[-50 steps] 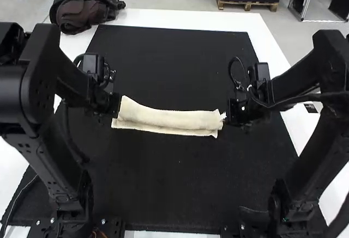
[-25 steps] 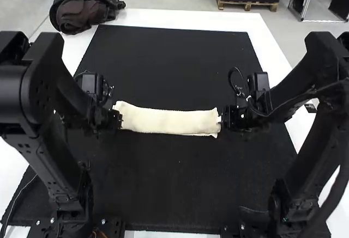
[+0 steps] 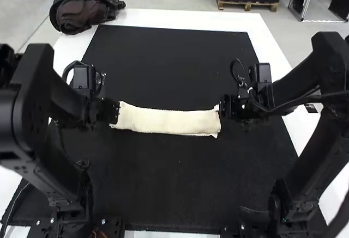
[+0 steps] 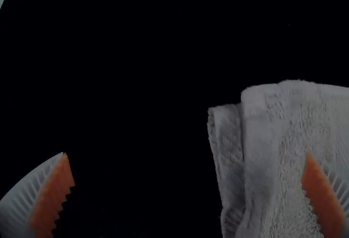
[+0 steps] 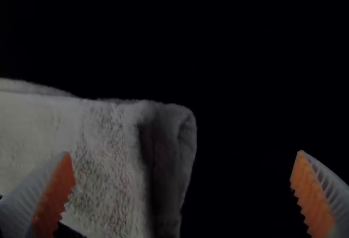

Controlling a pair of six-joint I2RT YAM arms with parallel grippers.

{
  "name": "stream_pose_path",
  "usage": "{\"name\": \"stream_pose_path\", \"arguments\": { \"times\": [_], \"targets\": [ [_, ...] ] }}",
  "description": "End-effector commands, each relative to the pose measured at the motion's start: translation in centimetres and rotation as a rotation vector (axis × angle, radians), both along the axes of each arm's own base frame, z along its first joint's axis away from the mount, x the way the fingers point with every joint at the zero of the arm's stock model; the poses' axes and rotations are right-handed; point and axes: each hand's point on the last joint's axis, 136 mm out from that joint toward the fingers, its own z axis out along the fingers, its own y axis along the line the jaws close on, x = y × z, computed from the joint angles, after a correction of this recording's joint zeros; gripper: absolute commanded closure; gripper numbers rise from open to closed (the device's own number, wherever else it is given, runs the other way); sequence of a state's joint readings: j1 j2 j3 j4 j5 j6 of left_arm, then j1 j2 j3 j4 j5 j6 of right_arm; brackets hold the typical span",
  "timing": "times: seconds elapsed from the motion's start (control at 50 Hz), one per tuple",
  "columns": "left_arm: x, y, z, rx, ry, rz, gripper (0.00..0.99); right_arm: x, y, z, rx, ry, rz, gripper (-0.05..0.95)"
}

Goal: Fold the towel.

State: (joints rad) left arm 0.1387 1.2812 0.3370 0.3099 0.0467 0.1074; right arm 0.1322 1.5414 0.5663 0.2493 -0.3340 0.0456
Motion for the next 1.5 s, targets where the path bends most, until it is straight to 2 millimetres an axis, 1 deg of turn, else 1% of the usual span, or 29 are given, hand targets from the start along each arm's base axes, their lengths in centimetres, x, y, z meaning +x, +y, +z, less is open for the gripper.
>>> {"name": "stream_pose_path", "arguments": {
  "times": [0.0,0.1,0.2,0.34,0.58,0.68,0.82,0.98,1.04,1.08,1.1,1.12,1.18,1.2,1.24,1.3,1.32,1.4,1.48],
  "targets": [
    [0.3,0.3,1.3,-0.025,-0.039,0.001,0.025,0.4,1.6,1.5,0.033,-0.025,0.028,-0.01],
    [0.1,0.5,1.3,-0.027,-0.032,0.009,0.025,0.0,3.0,1.2,0.035,-0.014,0.061,0.0],
    [0.0,0.7,1.3,-0.03,-0.022,0.014,0.025,-0.4,3.7,0.4,0.033,0.011,0.072,0.0],
    [0.0,1.2,1.5,-0.032,-0.016,0.027,0.025,-0.3,4.0,-0.6,0.014,0.025,0.074,0.0],
    [0.3,1.6,2.8,-0.043,-0.036,0.045,0.026,0.1,3.8,-1.0,-0.001,0.015,0.063,0.0],
    [0.6,1.7,3.5,-0.046,-0.05,0.048,0.026,0.2,3.9,-1.7,-0.003,0.025,0.065,0.0],
    [0.8,1.7,3.8,-0.054,-0.052,0.054,0.026,0.1,4.1,-2.7,-0.007,0.046,0.072,0.0],
    [0.9,1.8,4.2,-0.055,-0.056,0.055,0.026,0.5,4.7,-2.7,-0.003,0.033,0.082,0.0],
    [0.8,1.7,4.3,-0.056,-0.057,0.056,0.026,0.6,4.9,-3.0,-0.005,0.041,0.086,0.01],
    [0.8,1.7,4.3,-0.058,-0.057,0.058,0.026,0.5,5.0,-3.2,-0.004,0.048,0.089,0.05],
    [0.8,1.7,4.3,-0.061,-0.058,0.059,0.026,0.5,5.2,-3.3,-0.002,0.052,0.093,0.09],
    [0.7,1.7,4.3,-0.061,-0.058,0.059,0.026,0.3,5.3,-3.6,-0.003,0.06,0.098,0.15],
    [0.7,1.7,4.4,-0.062,-0.059,0.06,0.026,-0.1,5.6,-4.1,0.006,0.079,0.11,0.39],
    [0.7,1.7,4.5,-0.062,-0.061,0.06,0.026,-0.3,5.6,-4.3,0.008,0.085,0.113,0.42],
    [0.7,1.7,4.6,-0.061,-0.064,0.06,0.026,-0.5,5.5,-4.8,0.003,0.098,0.113,0.61],
    [0.6,1.7,4.6,-0.061,-0.062,0.06,0.026,-0.8,5.3,-5.9,-0.004,0.123,0.113,0.86],
    [0.6,1.7,4.7,-0.06,-0.064,0.059,0.026,-1.0,5.2,-6.2,-0.004,0.132,0.119,0.93],
    [0.7,1.8,5.4,-0.058,-0.073,0.062,0.026,-1.6,4.7,-7.2,0.012,0.169,0.116,0.92],
    [0.7,2.2,5.9,-0.057,-0.084,0.071,0.026,-1.4,3.6,-7.2,0.02,0.177,0.085,0.92]
  ]
}}
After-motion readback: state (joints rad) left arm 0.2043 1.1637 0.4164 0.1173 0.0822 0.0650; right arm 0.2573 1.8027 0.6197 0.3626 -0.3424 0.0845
